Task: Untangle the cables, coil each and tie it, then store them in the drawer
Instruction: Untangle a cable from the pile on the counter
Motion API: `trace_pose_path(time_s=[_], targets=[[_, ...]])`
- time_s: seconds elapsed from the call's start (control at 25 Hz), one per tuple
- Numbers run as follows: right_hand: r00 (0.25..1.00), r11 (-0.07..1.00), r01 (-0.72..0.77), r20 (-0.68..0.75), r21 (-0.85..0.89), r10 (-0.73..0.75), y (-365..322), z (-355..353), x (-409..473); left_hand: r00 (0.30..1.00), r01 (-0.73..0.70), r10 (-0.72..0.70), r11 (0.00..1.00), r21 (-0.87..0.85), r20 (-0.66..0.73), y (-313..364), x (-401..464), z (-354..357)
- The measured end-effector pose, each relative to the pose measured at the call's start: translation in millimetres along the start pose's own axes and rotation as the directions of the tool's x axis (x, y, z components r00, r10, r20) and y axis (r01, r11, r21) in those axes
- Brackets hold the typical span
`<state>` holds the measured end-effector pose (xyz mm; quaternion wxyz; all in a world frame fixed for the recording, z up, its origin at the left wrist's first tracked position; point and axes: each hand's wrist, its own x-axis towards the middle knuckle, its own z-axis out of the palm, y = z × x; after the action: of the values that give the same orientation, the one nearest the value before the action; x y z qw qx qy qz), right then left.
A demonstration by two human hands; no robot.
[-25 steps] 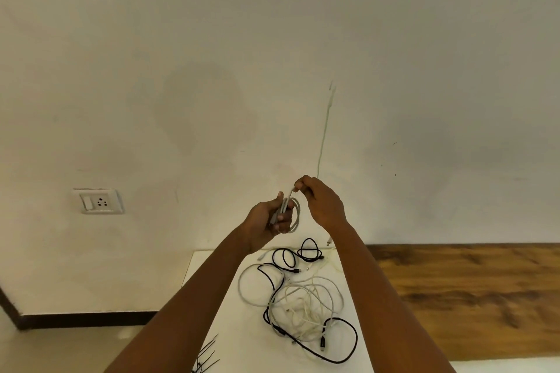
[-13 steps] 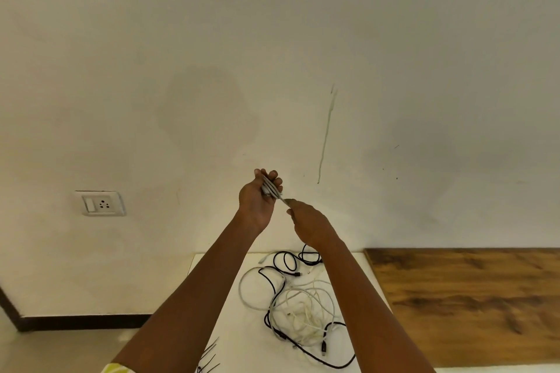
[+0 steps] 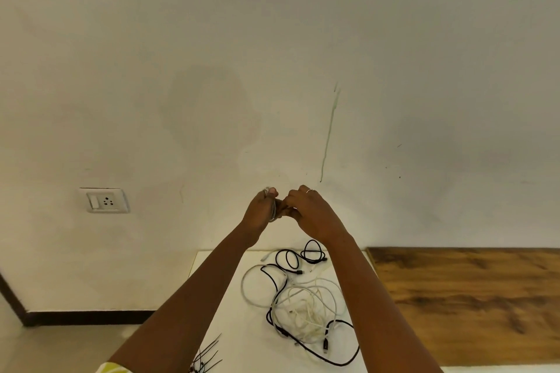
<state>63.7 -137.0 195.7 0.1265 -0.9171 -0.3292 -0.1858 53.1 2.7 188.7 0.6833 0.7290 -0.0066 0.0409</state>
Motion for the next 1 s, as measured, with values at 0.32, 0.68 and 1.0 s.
trace_pose_path(time_s=[0.32, 0.68, 1.0], targets=[[0.954, 0.830, -0.212, -0.076, 0.517, 0.290, 3.5, 5.5, -13.1, 0.962, 0.039, -0.060, 0.996, 0.084, 0.265, -12.8, -10.2, -0.3], [0.960, 0.611, -0.258, 0.129, 0.749, 0.247, 9.6, 22.7, -25.7, 0.950, 0.183, -0.192, 0.981, 0.058, 0.247, -20.1, -12.7, 0.1], [0.940, 0.681, -0.261, 0.019, 0.684, 0.342, 2.6, 40.0, -28.3, 0.994, 0.110, -0.111, 0.977, 0.182, -0.003, -33.4, -12.0, 8.9]])
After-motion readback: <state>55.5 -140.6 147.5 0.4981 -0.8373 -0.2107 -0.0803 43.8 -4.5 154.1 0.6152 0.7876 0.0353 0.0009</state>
